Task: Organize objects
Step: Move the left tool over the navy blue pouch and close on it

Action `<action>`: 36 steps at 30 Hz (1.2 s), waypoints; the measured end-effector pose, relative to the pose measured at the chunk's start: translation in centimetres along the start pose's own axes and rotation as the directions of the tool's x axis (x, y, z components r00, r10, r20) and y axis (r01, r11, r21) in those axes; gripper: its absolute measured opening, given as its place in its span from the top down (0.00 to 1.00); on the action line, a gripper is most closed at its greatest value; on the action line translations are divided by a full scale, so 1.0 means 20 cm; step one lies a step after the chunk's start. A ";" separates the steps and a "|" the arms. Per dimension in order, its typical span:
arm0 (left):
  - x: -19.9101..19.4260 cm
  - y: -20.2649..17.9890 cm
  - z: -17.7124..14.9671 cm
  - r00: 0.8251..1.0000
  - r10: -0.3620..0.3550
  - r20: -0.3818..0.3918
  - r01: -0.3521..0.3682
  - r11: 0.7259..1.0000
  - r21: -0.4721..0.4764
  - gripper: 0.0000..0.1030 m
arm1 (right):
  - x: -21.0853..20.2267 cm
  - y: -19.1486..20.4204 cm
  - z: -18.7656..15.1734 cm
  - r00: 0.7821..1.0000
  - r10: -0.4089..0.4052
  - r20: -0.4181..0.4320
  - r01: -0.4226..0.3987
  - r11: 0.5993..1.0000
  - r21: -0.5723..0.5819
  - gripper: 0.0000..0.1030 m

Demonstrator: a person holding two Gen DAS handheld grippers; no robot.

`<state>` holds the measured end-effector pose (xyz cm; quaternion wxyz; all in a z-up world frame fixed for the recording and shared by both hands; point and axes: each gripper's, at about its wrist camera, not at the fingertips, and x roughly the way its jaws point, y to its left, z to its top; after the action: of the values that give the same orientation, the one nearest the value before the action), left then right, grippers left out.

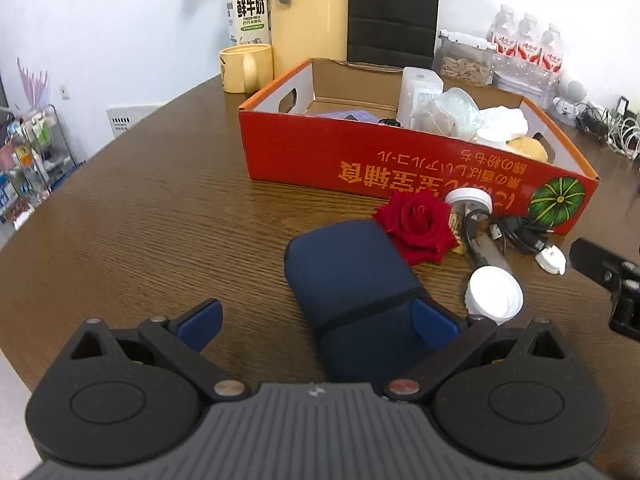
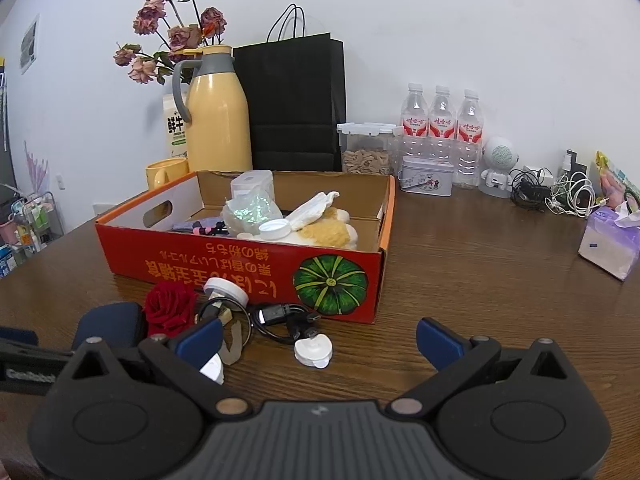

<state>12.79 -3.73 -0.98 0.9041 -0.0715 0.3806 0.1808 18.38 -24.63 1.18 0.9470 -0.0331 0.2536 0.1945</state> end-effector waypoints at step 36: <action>0.10 0.30 0.12 0.974 -0.223 -0.030 0.220 0.972 -0.080 0.00 | 0.04 0.05 -0.09 0.996 -0.031 -0.081 0.030 0.999 -0.020 0.00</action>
<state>13.45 3.06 -0.72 0.9076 -0.1515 0.3807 0.0918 17.79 -23.80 -0.84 0.9383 -0.0540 0.2897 0.1809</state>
